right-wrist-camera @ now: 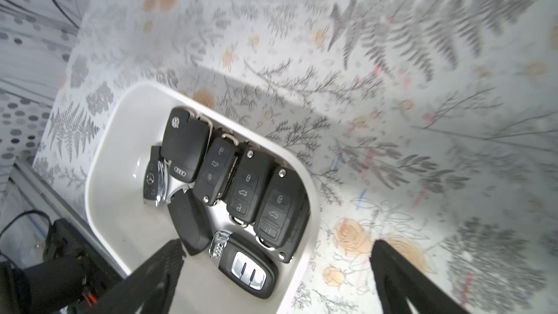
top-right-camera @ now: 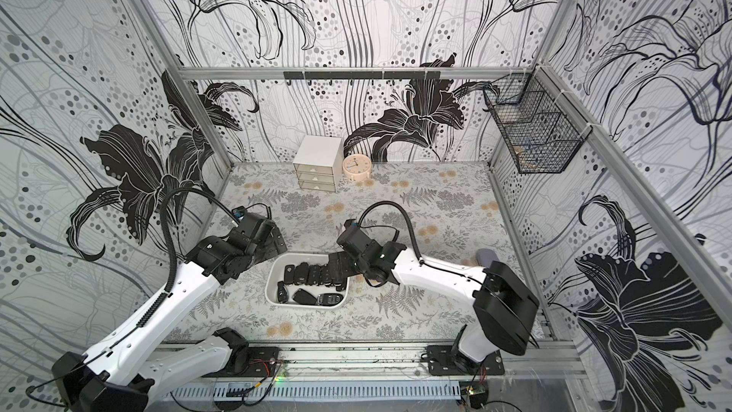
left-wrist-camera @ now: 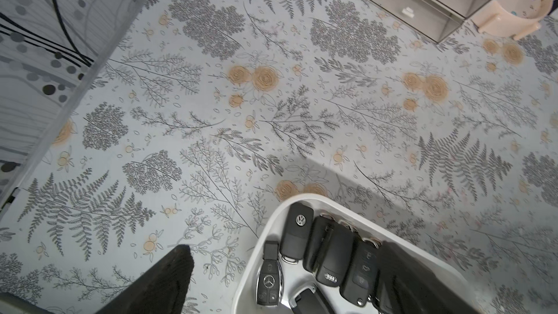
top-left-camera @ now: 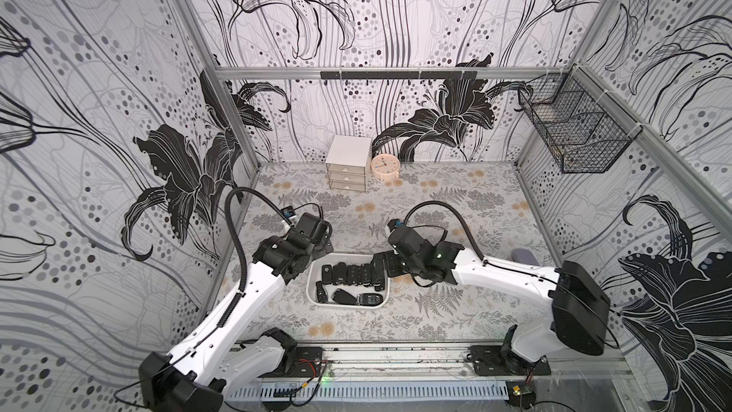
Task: Place the car key into the storage box
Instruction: Move the storage box to the center of the board, then reset both arms
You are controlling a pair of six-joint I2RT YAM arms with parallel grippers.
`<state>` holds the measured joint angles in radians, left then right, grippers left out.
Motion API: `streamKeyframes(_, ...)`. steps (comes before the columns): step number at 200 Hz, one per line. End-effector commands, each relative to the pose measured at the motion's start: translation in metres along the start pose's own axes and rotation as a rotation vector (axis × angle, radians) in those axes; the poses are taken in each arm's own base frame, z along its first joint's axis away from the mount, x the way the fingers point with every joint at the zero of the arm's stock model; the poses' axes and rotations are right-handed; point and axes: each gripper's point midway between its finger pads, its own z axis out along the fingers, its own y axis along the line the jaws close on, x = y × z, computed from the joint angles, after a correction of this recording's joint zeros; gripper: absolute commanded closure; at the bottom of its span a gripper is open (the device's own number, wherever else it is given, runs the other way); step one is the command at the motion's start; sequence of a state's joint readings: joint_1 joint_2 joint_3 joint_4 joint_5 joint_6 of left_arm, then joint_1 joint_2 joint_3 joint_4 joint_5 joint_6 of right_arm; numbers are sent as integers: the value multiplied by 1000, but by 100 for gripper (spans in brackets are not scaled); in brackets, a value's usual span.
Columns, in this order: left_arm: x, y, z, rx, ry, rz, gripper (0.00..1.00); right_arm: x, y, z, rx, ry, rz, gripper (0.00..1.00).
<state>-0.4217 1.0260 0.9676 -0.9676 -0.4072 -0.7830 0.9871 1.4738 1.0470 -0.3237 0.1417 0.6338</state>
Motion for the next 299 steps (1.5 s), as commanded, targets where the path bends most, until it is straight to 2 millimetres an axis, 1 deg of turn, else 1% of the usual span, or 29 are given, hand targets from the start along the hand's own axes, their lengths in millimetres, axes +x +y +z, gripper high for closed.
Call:
streamKeyframes(1, -36, 4, 7, 17, -171, -24, 1, -25, -42, -34, 221, -147, -74, 0)
streamKeyframes(12, -47, 10, 13, 9, -233, -41, 1, -38, -67, -53, 349, -231, -86, 0)
streamKeyframes(23, -58, 17, 21, -2, -292, -66, 1, -49, -85, -68, 435, -292, -92, 0)
streamKeyframes(35, -66, 21, 32, -9, -341, -77, 1, -60, -111, -86, 524, -360, -74, 0)
streamKeyframes(57, -83, 36, 54, -41, -403, -106, 1, -74, -157, -99, 596, -420, 20, 0)
streamKeyframes(72, -89, 56, 75, -104, -412, -141, 1, -80, -191, -106, 678, -455, 37, 0)
streamKeyframes(79, -91, 62, 85, -122, -412, -144, 1, -82, -205, -107, 722, -460, 20, 0)
streamKeyframes(86, -93, 64, 94, -120, -422, -130, 1, -83, -217, -106, 756, -457, -1, 0)
streamKeyframes(97, -93, 65, 106, -107, -437, -93, 1, -79, -235, -98, 770, -420, -41, 0)
streamKeyframes(110, -94, 66, 117, -100, -467, -70, 1, -69, -259, -88, 768, -369, -37, 0)
streamKeyframes(134, -89, 71, 138, -139, -465, -34, 1, -51, -305, -80, 859, -322, -6, 0)
streamKeyframes(154, -85, 71, 150, -122, -507, -27, 1, -40, -333, -74, 902, -338, 25, 0)
streamKeyframes(166, -89, 66, 153, -105, -510, -6, 0, -37, -344, -68, 903, -359, 30, 0)
streamKeyframes(182, -92, 61, 155, -63, -564, 13, 1, -36, -355, -62, 914, -393, 19, 0)
streamKeyframes(185, -90, 61, 157, -62, -558, 11, 1, -40, -354, -62, 907, -409, 8, 0)
streamKeyframes(191, -91, 60, 158, -57, -570, 27, 0, -40, -355, -61, 907, -402, 0, 0)
streamKeyframes(201, -88, 52, 159, -12, -558, 51, 1, -48, -352, -60, 879, -457, -19, 0)
streamKeyframes(209, -85, 45, 158, 35, -577, 78, 0, -50, -348, -55, 834, -483, -50, 0)
streamKeyframes(216, -82, 40, 156, 72, -592, 94, 0, -47, -348, -47, 800, -472, -61, 0)
streamKeyframes(224, -79, 39, 156, 86, -598, 97, 0, -51, -349, -47, 802, -499, -75, 0)
streamKeyframes(231, -74, 40, 157, 87, -605, 93, 0, -46, -351, -46, 799, -470, -56, 0)
streamKeyframes(233, -73, 41, 157, 87, -613, 90, 0, -47, -349, -45, 774, -477, -56, 0)
streamKeyframes(240, -76, 40, 155, 94, -655, 103, 1, -46, -348, -47, 757, -507, -59, 0)
streamKeyframes(251, -72, 38, 159, 99, -599, 104, 0, -41, -348, -52, 737, -541, -45, 0)
streamKeyframes(265, -74, 37, 158, 104, -626, 114, 0, -38, -348, -55, 718, -574, -31, 0)
streamKeyframes(275, -73, 37, 158, 102, -610, 106, 1, -37, -349, -54, 696, -577, -26, 0)
streamKeyframes(288, -75, 37, 157, 101, -629, 114, 0, -34, -352, -47, 676, -566, -23, 0)
streamKeyframes(294, -73, 37, 158, 101, -616, 109, 0, -37, -353, -48, 681, -606, -35, 0)
streamKeyframes(299, -73, 38, 158, 100, -616, 108, 1, -35, -353, -47, 683, -602, -37, 0)
